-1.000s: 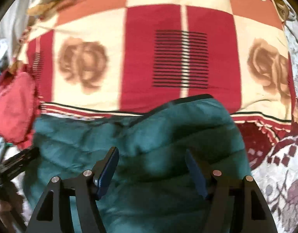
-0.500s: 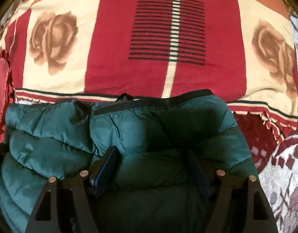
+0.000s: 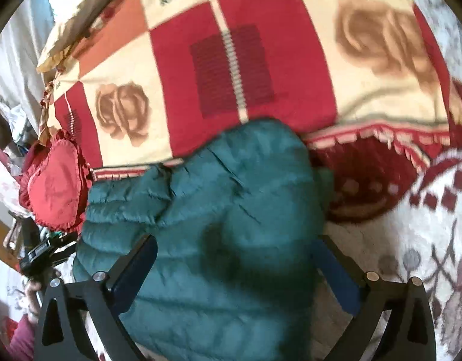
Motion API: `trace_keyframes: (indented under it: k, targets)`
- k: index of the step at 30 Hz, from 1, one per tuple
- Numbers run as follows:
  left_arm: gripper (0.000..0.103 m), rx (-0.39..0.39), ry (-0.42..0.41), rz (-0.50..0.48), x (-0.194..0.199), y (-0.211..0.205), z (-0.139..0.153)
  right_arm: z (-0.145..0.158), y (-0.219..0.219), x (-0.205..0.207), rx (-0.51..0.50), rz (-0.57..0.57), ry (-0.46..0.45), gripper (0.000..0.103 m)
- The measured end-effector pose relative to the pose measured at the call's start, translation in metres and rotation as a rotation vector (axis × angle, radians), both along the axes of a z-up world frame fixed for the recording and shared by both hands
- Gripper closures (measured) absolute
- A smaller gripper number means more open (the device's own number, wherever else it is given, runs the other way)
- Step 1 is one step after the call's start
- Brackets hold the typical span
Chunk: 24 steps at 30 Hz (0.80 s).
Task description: Fold large clothes
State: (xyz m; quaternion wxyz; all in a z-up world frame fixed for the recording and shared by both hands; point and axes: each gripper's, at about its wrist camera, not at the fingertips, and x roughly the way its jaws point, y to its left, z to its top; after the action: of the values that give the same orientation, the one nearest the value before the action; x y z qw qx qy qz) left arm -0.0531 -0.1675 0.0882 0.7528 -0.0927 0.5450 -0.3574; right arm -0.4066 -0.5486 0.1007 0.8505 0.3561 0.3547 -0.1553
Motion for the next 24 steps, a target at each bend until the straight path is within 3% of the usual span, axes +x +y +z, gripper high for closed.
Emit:
trace_keyframes:
  k: [4,6,12,17,22,24]
  targets:
    - [0.021,-0.062,0.113,-0.008,0.005,-0.003,-0.021,-0.028,-0.003,0.005,0.056,0.03,0.021,0.0]
    - [0.014,-0.055,0.115,-0.026,0.004,-0.011,-0.027,-0.036,0.0,0.012,0.065,0.079,0.026,0.0]
    - [0.001,-0.066,0.208,-0.062,0.01,-0.024,-0.047,-0.063,-0.02,0.035,0.249,0.105,-0.016,0.0]
    - [0.0,-0.063,0.185,-0.087,0.012,-0.034,-0.049,-0.067,-0.017,0.058,0.258,0.173,0.01,0.0]
    - [0.0,-0.044,0.141,-0.065,0.005,-0.047,-0.05,-0.068,-0.014,0.064,0.268,0.141,0.025,0.0]
    - [0.0,-0.046,0.143,-0.088,0.002,-0.05,-0.048,-0.063,-0.008,0.062,0.235,0.137,0.013,0.014]
